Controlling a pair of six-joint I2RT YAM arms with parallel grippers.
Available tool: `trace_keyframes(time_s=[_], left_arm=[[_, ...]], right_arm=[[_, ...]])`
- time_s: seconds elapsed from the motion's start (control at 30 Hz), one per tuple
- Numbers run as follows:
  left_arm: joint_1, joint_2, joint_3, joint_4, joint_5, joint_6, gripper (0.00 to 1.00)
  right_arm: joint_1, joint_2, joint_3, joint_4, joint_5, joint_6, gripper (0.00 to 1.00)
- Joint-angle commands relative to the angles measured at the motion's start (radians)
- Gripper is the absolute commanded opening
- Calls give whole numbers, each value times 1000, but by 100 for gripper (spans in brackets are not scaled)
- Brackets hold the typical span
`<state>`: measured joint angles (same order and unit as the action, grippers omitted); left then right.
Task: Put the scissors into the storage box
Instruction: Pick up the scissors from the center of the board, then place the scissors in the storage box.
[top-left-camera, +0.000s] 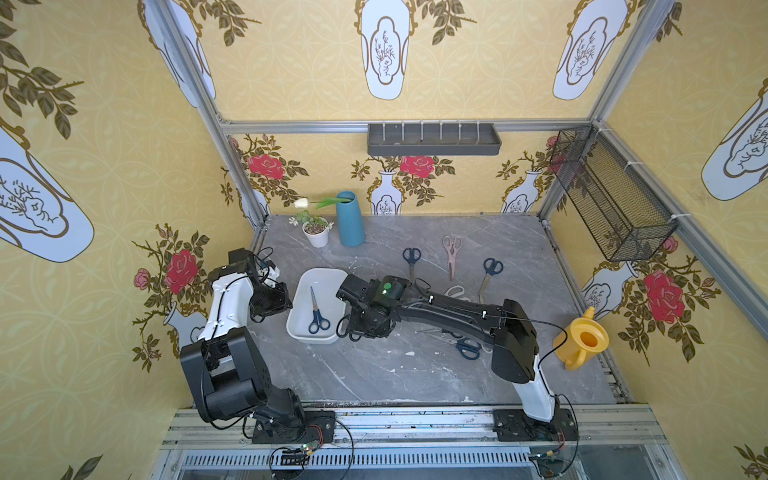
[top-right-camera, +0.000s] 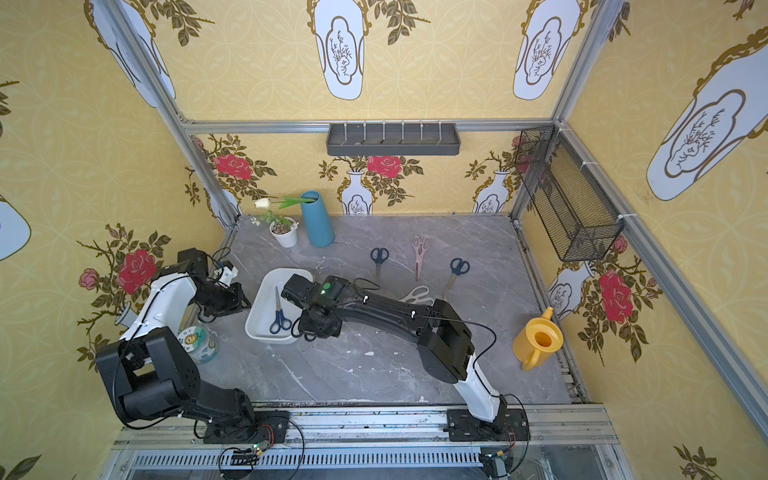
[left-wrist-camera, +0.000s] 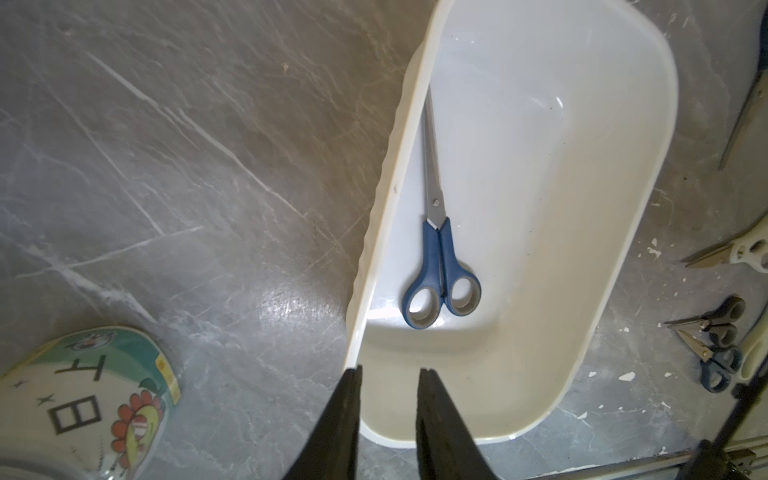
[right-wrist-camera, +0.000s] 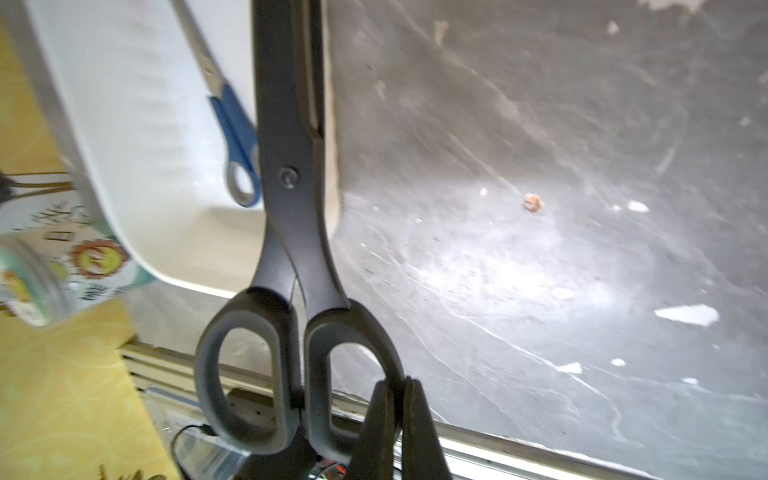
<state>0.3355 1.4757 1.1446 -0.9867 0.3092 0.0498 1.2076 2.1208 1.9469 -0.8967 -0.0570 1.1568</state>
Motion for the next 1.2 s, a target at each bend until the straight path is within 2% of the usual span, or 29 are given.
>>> trace_keyframes(time_s=[0.0,0.13,0.2,0.47,0.57,0.73,0.87,1.03,1.1,1.17], left_arm=[[2,-5,16,-36,10,-22,29],[1,0,29,-43,-10,-29,28],[2,2,30,-44,-19,-26,28],[2,19,34,-34,-35,-18,27],[1,33,28,-24,-32,-27,27],[2,81,20,15,-8,-50,27],[2,126,31,43,14,-52,25],[2,186,77,80,34,-40,24],[1,229,114,79,45,-35,23],[2,265,147,74,61,-35,23]], right_arm=[[-34,86,96,102,-41,-60,0],[-62,263,348,85,-63,-154,0],[-73,319,408,77,-76,-174,0],[-77,376,351,169,-134,-171,0],[-77,384,330,216,-156,-156,6],[-78,379,325,235,-160,-154,22],[-82,339,322,250,-143,-158,32],[-80,194,286,290,-49,-178,37],[-73,71,176,343,35,-177,40],[-67,-75,-18,439,104,-147,41]])
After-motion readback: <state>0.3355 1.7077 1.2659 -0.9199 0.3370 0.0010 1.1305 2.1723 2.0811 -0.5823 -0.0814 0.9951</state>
